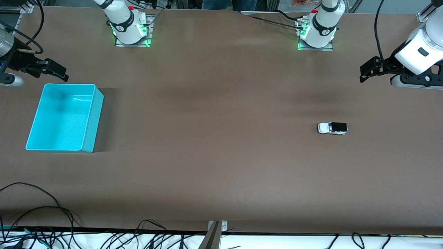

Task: Wind and store white jeep toy

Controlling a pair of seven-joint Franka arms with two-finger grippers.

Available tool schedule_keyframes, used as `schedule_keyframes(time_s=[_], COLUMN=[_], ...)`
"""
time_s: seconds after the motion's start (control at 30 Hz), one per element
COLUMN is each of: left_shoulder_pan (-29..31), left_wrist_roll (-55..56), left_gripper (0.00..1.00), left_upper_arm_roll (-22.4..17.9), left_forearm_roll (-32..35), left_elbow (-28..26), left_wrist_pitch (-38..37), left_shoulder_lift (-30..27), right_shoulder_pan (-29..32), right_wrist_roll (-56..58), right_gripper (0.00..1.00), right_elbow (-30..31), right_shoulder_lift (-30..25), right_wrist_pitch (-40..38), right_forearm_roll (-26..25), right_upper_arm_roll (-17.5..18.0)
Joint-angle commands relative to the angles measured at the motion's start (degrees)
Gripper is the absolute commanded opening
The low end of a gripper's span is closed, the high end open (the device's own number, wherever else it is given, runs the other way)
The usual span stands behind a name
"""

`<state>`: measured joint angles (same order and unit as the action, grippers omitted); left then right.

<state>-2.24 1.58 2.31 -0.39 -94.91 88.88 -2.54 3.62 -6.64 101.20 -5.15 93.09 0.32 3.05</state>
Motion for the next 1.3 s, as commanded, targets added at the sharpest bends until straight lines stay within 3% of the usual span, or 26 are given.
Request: schedule_keyframes(time_s=[0.0,1.27], left_shoulder_pan=[-0.2,0.0], left_wrist_roll=[-1.4,-1.5], left_gripper=[1.0,1.0], left_upper_arm_roll=[-0.3,-0.3], left_forearm_roll=[-1.3,-0.9], left_elbow=[1.3,1.3], left_wrist_pitch=[-0.5,-0.5], left_shoulder_lift=[0.5,0.9], right_shoulder_pan=[0.2,-0.2], right_wrist_roll=[-0.5,-0.6], right_gripper=[1.0,1.0], right_elbow=[-1.2,-1.4], right_shoulder_lift=[0.2,0.1], right_wrist_pitch=[-0.7,-0.9], right_forearm_roll=[-0.8,-0.6], right_upper_arm_roll=[0.4,1.8])
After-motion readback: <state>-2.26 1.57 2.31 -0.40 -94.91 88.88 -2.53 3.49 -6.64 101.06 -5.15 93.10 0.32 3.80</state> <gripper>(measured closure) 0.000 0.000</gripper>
